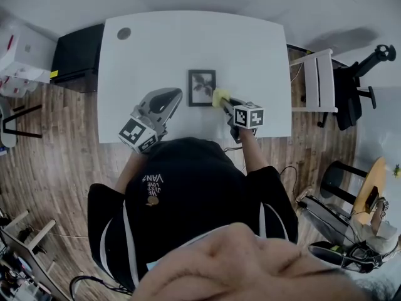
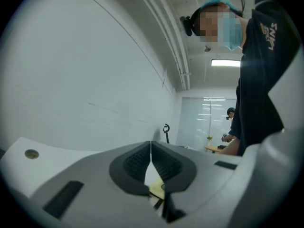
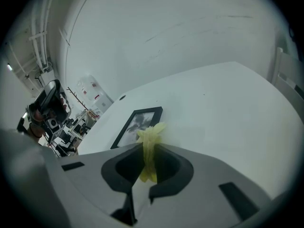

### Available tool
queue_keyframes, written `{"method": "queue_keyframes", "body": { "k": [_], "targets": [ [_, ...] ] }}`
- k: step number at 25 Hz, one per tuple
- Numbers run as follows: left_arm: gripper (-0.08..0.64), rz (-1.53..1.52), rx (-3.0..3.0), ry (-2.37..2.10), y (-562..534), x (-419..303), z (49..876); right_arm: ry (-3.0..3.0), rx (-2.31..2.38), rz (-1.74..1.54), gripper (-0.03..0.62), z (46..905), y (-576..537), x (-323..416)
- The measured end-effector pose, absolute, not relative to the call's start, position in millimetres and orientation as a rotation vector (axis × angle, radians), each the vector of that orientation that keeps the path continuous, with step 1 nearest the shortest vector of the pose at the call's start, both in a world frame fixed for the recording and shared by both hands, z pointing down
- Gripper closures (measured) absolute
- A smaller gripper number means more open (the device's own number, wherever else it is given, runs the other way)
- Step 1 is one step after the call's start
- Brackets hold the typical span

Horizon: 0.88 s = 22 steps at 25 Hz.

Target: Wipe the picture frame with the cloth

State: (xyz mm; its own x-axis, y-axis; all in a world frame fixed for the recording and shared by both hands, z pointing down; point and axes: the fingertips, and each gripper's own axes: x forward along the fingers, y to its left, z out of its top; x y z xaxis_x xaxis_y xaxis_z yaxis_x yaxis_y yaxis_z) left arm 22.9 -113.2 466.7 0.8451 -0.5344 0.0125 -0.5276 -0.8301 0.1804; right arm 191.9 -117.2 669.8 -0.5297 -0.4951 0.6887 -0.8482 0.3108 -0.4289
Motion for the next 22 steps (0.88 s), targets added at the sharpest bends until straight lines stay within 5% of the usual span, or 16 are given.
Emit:
{"method": "queue_keyframes", "body": {
  "k": [22],
  "targets": [
    [0.545,-0.087,2.913,-0.805,-134,28,449,-2.484,1.392,0.698,0.549,536,-164,171]
  ]
}}
